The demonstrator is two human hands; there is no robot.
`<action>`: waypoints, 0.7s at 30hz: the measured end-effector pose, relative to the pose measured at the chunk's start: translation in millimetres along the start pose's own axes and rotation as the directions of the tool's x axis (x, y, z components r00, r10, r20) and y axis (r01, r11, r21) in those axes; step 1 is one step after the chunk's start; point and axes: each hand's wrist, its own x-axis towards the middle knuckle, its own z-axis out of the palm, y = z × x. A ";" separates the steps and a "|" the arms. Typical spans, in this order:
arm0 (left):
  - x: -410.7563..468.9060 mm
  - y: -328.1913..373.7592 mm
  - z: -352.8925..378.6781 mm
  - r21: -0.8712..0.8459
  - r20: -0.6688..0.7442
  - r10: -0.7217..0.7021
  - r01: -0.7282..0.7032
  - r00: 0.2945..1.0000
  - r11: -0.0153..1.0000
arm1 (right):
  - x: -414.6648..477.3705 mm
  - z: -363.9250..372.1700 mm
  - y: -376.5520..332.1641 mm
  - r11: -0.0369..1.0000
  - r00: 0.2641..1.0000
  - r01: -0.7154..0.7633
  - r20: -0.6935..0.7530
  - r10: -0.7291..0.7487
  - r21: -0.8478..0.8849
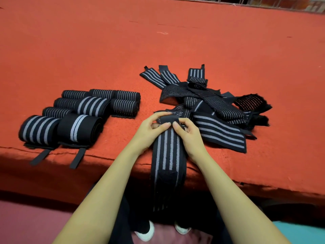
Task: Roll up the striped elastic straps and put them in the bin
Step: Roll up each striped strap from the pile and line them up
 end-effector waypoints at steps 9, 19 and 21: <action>-4.3 -0.3 -1.7 -0.009 -0.063 0.034 -0.035 0.997 0.999 | -2.1 4.3 -9.1 0.999 1.000 -0.026 0.011 0.026 0.035; -2.9 1.1 -1.1 -0.106 -0.016 -0.048 0.046 0.999 0.993 | -3.4 -3.3 -3.4 0.993 0.995 -0.093 0.045 0.090 0.069; -2.0 0.0 1.0 -0.131 -0.009 -0.080 0.078 0.997 0.988 | -4.3 -2.5 -3.1 0.997 0.997 -0.066 0.040 0.065 0.028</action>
